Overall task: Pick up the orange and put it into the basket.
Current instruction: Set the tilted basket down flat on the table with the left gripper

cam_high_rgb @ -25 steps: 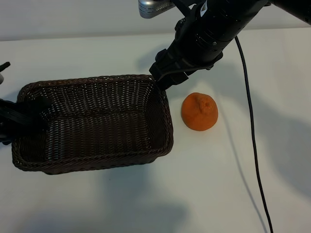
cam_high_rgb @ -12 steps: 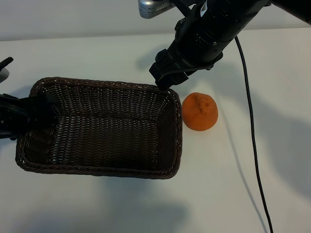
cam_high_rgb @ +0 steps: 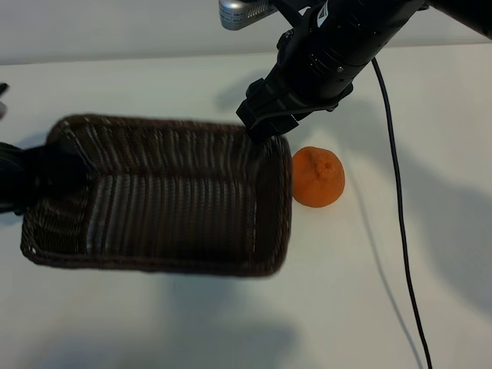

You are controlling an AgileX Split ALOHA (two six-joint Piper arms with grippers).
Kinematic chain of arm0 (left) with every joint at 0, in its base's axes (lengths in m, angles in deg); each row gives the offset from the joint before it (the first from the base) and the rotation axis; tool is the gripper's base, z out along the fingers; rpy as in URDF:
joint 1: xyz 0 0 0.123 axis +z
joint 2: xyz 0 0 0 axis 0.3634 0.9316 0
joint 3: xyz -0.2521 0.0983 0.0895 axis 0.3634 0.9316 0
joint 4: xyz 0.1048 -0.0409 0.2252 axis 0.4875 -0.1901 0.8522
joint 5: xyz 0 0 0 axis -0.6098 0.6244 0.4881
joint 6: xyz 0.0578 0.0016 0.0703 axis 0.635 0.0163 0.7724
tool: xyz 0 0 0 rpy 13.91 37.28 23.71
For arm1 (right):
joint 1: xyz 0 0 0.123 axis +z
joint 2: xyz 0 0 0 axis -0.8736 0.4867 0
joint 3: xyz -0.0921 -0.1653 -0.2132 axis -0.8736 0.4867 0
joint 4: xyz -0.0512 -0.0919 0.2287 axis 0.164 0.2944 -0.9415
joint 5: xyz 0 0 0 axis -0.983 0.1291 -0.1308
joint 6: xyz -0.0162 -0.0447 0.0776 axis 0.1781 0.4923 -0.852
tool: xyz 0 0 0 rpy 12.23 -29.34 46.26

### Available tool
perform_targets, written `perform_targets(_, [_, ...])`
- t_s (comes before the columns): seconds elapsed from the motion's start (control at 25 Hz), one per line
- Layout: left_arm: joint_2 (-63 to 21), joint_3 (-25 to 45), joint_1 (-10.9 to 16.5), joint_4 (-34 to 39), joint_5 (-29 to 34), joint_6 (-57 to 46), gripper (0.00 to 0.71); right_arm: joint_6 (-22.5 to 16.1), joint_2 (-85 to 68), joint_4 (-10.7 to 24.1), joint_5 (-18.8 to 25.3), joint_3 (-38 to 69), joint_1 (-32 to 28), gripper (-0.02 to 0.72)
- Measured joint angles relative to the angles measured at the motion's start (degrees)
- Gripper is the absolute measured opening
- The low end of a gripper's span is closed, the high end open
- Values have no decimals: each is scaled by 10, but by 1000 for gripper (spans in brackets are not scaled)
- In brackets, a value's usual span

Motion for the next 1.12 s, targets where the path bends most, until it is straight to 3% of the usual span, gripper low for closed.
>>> perform_targets(0.16, [0, -1, 46, -70, 25, 87, 358, 0, 0, 0, 0, 0, 0, 595])
perform_targets(0.32, [0, -1, 56, -73, 29, 103, 358, 0, 0, 0, 0, 0, 0, 595])
perform_targets(0.52, [13, -15, 56, -70, 17, 106, 358, 0, 0, 0, 0, 0, 0, 595])
perform_targets(0.88, [116, -124, 55, -71, 14, 105, 358, 0, 0, 0, 0, 0, 0, 595])
perform_targets(1.12, [178, -182, 3, -93, -5, 102, 358, 0, 0, 0, 0, 0, 0, 595])
